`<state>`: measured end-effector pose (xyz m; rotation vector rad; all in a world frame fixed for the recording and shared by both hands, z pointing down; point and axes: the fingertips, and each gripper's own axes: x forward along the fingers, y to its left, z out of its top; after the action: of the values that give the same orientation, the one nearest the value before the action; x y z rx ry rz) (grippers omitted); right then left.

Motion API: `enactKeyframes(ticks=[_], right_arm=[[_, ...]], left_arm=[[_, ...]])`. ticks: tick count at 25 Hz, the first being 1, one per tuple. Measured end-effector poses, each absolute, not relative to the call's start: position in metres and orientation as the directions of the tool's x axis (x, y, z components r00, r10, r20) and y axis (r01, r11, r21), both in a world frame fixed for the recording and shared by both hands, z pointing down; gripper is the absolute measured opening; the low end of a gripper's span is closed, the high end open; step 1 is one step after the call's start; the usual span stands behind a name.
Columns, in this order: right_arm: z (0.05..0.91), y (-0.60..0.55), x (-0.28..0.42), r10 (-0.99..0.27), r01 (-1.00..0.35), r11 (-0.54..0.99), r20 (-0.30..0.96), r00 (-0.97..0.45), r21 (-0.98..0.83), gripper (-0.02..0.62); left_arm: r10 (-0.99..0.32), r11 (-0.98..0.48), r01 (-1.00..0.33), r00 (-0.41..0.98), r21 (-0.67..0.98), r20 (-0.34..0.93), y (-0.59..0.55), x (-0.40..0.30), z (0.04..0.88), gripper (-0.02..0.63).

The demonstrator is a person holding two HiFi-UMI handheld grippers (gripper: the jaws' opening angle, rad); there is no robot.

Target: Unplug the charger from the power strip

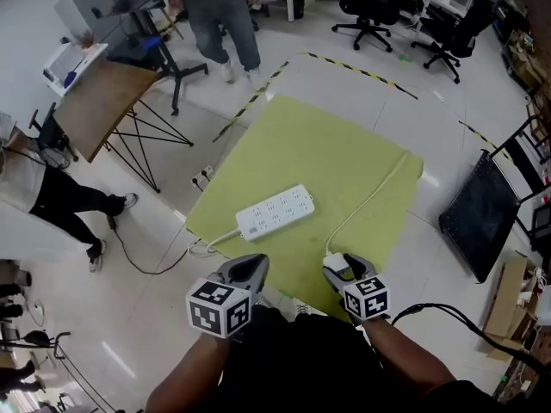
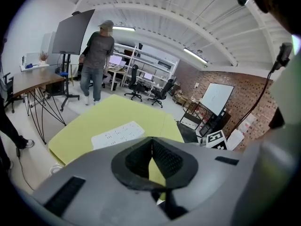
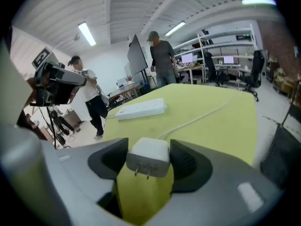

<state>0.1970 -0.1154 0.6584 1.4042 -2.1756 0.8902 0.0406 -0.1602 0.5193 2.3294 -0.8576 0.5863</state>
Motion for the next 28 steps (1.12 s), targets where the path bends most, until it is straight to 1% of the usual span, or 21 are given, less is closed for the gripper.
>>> enactKeyframes(ticks=[2,6,8,10,15,19,21,23,24,26,27,28], right_arm=[[0.678,-0.109,0.191,-0.631,-0.908,0.295,0.654,-0.419,-0.297,0.281],[0.701,-0.099,0.186,-0.561,-0.903,0.405,0.742,-0.367,-0.141,0.296],[0.700,-0.097,0.184,-0.551,-0.887,0.453,0.755,-0.355,-0.086,0.306],[0.693,-0.101,0.187,-0.558,-0.882,0.467,0.754,-0.346,-0.060,0.316],[0.658,-0.108,0.191,-0.623,-0.901,0.434,0.719,-0.309,-0.012,0.318],[0.615,-0.097,0.175,-0.698,-0.929,0.369,0.666,-0.263,0.020,0.318],[0.590,-0.081,0.161,-0.738,-0.946,0.323,0.626,-0.251,0.001,0.318],[0.564,-0.057,0.144,-0.771,-0.959,0.275,0.580,-0.261,-0.067,0.311],[0.551,-0.042,0.135,-0.786,-0.960,0.251,0.552,-0.279,-0.127,0.279],[0.525,-0.010,0.117,-0.811,-0.932,0.211,0.480,-0.335,-0.294,0.180],[0.512,0.007,0.108,-0.823,-0.898,0.196,0.432,-0.369,-0.394,0.109],[0.499,0.024,0.098,-0.832,-0.847,0.188,0.376,-0.407,-0.498,0.013]], left_arm=[[-0.442,-0.615,-0.700,0.687,0.362,0.577,-0.153,0.036,0.521,0.008],[-0.459,-0.585,-0.730,0.657,0.353,0.597,-0.143,0.012,0.522,0.008],[-0.464,-0.570,-0.743,0.644,0.352,0.608,-0.138,-0.002,0.521,0.008],[-0.474,-0.562,-0.751,0.637,0.348,0.608,-0.135,-0.014,0.517,0.008],[-0.518,-0.566,-0.750,0.647,0.344,0.559,-0.121,-0.040,0.492,0.008],[-0.522,-0.575,-0.734,0.670,0.363,0.528,-0.087,-0.075,0.481,0.008],[-0.510,-0.582,-0.720,0.686,0.379,0.519,-0.066,-0.094,0.481,0.008],[-0.500,-0.595,-0.703,0.703,0.389,0.505,-0.044,-0.109,0.478,0.008],[-0.497,-0.604,-0.693,0.714,0.394,0.494,-0.033,-0.115,0.476,0.008],[-0.486,-0.621,-0.669,0.737,0.407,0.470,-0.013,-0.125,0.472,0.008],[-0.476,-0.631,-0.655,0.750,0.415,0.460,-0.002,-0.128,0.472,0.008],[-0.463,-0.641,-0.640,0.763,0.424,0.451,0.008,-0.129,0.474,0.008]])
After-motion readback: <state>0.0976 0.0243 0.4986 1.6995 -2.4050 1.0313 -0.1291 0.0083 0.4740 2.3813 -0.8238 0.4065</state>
